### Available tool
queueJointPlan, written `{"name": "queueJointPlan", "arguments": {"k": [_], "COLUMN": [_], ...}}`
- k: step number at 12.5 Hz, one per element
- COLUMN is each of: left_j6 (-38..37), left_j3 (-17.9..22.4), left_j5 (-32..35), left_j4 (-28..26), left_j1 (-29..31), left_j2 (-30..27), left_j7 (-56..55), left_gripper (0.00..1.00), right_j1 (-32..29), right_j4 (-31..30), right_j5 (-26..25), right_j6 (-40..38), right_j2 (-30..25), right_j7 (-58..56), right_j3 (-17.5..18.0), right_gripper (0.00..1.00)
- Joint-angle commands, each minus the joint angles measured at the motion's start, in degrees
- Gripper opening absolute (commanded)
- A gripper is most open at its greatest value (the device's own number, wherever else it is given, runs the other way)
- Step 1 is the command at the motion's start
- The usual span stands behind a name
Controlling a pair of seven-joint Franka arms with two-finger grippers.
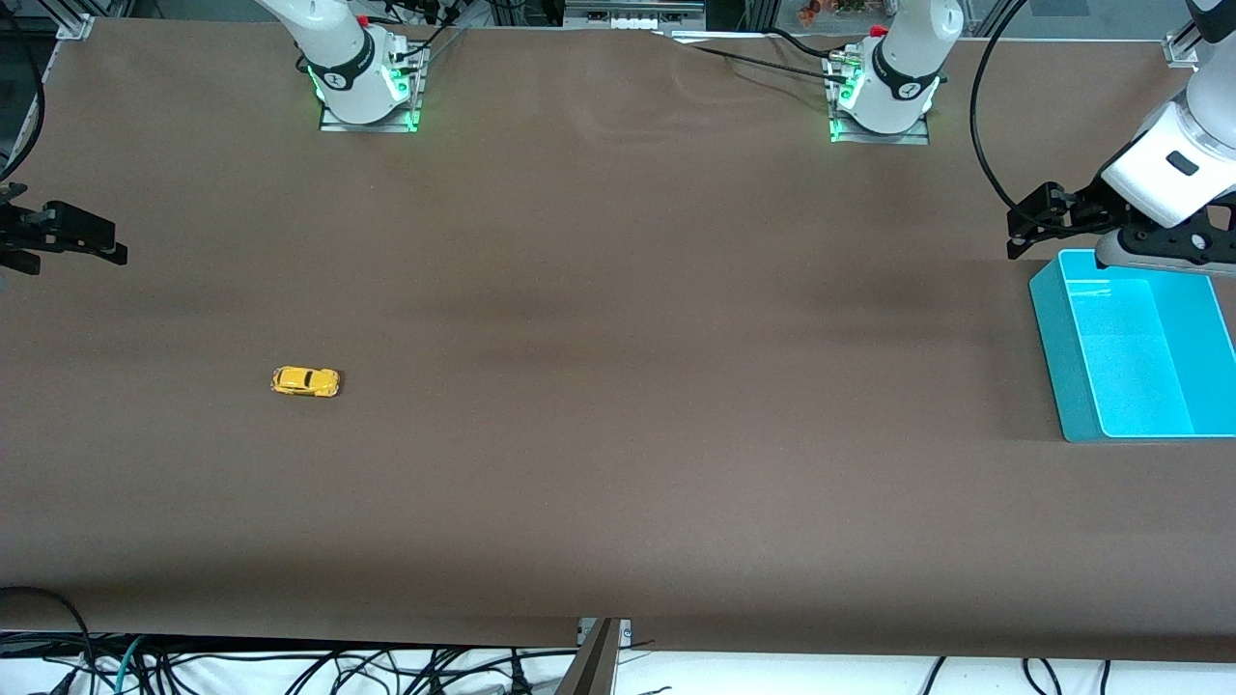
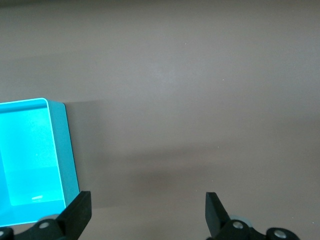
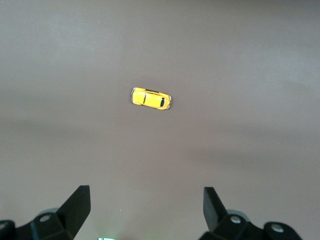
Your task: Wind and store yellow beetle car
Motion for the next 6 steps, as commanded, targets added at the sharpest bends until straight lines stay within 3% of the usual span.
{"name": "queueJointPlan", "arguments": {"k": [1,6], "left_j6": [0.32,0.23], "left_j3": [-0.12,-0.12], "left_j5": [-1.69,-1.69], "left_j4": [-0.76,-0.76], "left_j1": [0.28,0.28], "left_j2": [-1.00,-1.00], "left_j7": [-0.02,-0.02], "left_gripper": [1.00,1.00], "right_j1": [-0.37,-0.37], "right_j4": [-0.39,-0.39], "right_j5": [-0.70,-0.78], "right_j6": [0.12,0.03], "right_j2": [-0.64,-0.56], "right_j7": [1.39,1.22], "right_j3": [0.72,0.63], "right_gripper": [1.00,1.00]}}
